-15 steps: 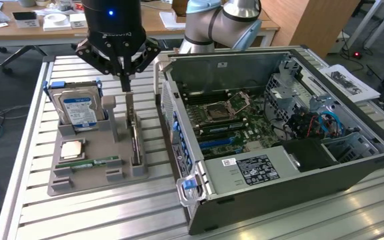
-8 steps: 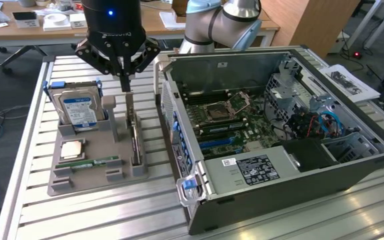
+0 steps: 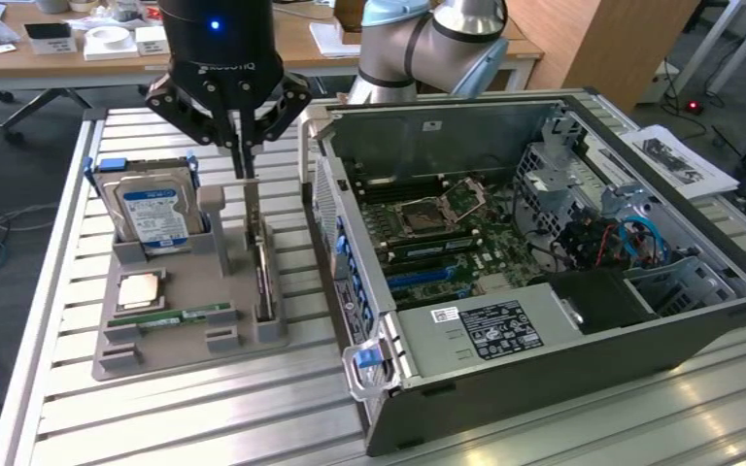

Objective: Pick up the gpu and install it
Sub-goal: 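Pick up the gpu and move the gpu toward the slot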

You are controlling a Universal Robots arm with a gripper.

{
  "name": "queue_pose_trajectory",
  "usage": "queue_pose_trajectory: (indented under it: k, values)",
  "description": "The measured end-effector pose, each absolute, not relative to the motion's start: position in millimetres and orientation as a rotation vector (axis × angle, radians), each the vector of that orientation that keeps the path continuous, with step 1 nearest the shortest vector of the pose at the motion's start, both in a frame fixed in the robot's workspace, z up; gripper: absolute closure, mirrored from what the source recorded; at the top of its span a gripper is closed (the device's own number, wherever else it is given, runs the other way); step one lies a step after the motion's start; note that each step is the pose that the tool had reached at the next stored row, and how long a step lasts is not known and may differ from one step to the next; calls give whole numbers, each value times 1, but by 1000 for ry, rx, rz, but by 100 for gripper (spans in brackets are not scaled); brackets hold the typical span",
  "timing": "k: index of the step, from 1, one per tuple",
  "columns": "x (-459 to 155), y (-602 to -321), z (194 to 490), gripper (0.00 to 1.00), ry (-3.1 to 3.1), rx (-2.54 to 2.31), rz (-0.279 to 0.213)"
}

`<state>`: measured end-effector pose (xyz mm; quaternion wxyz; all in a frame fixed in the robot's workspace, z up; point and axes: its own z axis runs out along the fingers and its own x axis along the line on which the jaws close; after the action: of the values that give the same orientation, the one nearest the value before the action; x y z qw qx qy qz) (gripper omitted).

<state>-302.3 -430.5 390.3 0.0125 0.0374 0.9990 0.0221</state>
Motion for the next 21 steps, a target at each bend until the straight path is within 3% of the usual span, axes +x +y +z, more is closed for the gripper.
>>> queue_pose_trajectory:
  k: [5, 7, 8, 21]
  values:
    - [-302, -431, 390, 65, 3114, 117, 69]
    - [-302, -431, 390, 65, 3114, 117, 69]
    - [-302, -431, 390, 58, 3114, 117, 69]
    - [-302, -431, 384, 58, 3114, 117, 69]
